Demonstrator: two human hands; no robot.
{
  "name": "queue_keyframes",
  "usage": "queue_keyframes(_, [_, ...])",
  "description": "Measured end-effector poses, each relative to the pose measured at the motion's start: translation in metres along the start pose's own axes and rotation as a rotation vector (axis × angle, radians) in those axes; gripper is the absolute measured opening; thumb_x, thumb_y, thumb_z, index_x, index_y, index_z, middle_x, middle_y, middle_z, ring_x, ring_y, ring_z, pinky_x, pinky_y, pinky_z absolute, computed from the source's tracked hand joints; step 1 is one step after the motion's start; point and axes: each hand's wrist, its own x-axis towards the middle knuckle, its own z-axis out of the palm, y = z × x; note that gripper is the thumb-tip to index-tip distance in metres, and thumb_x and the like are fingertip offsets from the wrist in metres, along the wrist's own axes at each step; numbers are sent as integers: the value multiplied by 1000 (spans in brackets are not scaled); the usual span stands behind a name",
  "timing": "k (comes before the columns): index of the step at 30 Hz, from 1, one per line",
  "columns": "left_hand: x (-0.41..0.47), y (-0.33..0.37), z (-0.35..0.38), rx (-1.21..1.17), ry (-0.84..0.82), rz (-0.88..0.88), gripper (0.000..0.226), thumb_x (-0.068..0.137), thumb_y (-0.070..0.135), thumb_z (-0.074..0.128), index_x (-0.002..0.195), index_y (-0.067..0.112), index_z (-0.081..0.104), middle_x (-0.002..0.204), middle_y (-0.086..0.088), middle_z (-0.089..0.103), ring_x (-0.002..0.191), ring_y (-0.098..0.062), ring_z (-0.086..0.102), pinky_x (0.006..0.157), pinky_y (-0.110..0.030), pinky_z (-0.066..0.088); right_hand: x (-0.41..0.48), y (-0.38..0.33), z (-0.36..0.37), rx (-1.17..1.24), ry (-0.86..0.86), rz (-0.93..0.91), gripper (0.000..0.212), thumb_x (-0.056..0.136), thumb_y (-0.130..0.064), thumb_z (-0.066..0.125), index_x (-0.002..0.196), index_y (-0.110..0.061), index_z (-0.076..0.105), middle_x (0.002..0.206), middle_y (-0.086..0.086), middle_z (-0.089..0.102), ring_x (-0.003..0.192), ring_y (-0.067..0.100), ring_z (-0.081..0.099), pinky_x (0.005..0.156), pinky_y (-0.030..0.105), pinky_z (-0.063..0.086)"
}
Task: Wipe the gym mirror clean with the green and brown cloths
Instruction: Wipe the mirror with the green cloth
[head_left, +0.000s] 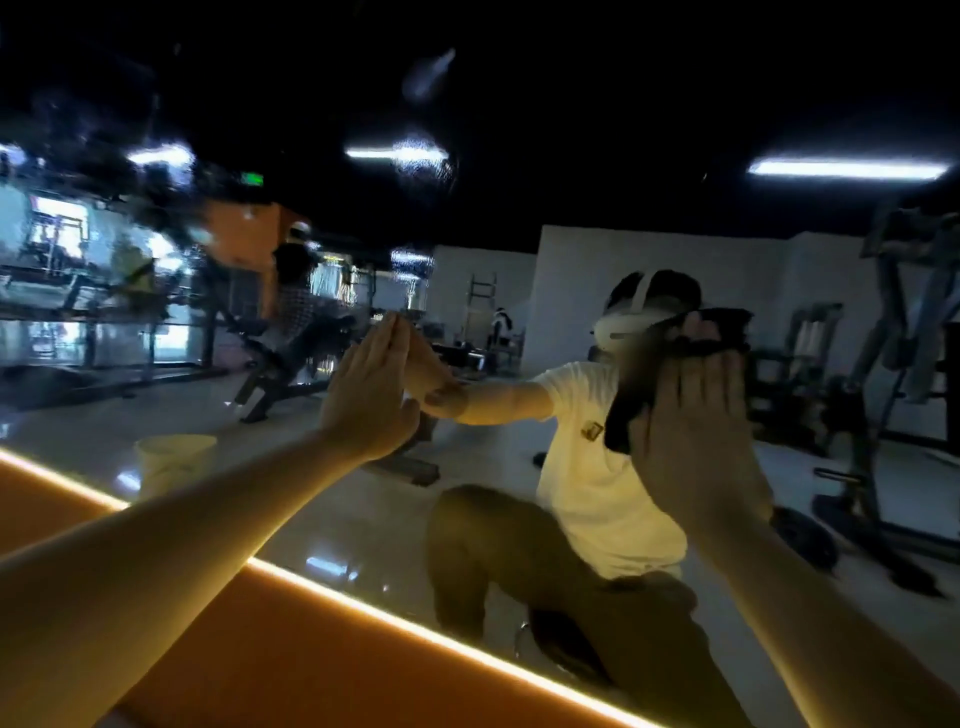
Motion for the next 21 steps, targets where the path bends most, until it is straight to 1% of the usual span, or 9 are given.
queue_keyframes(3, [-19,2,2,-27,-22,-41,95,96,21,63,165,7,-2,173,-7,-6,160,-24,-2,129,-40,1,-30,-32,20,40,-11,-186,68,106,-33,27,158,9,19,167,30,7,158,41,3,128,55,4])
queue_keyframes(5, [-39,-8,12,-51,-10,-49,98,93,17,69,164,4,3,173,-12,1,159,-29,3,128,-40,2,-43,-54,33,40,-39,-301,69,105,-36,24,159,7,17,168,27,4,159,38,1,128,53,6])
queue_keyframes(7, [-56,-25,27,-29,42,-12,95,89,13,71,162,-2,13,170,-20,14,157,-36,14,127,-49,14,-50,-73,43,74,-37,-333,70,105,-37,25,160,5,17,169,25,5,159,36,4,129,52,7])
queue_keyframes(9, [-61,-42,37,-19,80,12,89,86,17,65,160,-5,21,166,-25,23,154,-40,22,123,-52,23,-51,-79,46,108,-25,-306,71,104,-35,30,161,4,16,169,23,7,159,34,7,129,51,10])
queue_keyframes(11, [-61,-53,44,-40,112,-4,87,84,22,59,159,-5,23,166,-25,24,153,-39,22,122,-49,22,-52,-71,45,106,-4,-252,71,103,-34,35,161,3,16,170,22,7,159,33,6,129,49,8])
queue_keyframes(14, [-55,-65,54,-122,172,-39,89,88,25,65,161,-1,21,166,-21,26,153,-37,24,122,-51,25,-52,-54,37,109,13,-7,72,102,-33,36,160,5,18,169,25,10,158,36,7,129,50,7])
queue_keyframes(17, [-52,-72,64,-180,220,-14,93,86,29,70,162,2,22,168,-17,25,153,-35,26,120,-52,33,-44,-75,36,80,29,178,68,102,-30,31,155,12,23,165,32,15,157,42,11,127,56,11])
queue_keyframes(19, [-53,-78,67,-206,237,18,90,86,34,65,161,4,26,167,-15,27,152,-34,29,119,-51,36,-31,-111,42,55,6,199,68,101,-29,35,153,14,26,163,34,19,156,44,13,126,59,13])
queue_keyframes(21, [-53,-89,67,-231,239,61,85,85,31,64,160,6,31,166,-12,30,151,-32,32,115,-52,39,-13,-159,50,38,-8,121,65,99,-31,41,149,10,31,164,33,19,156,43,11,127,58,9])
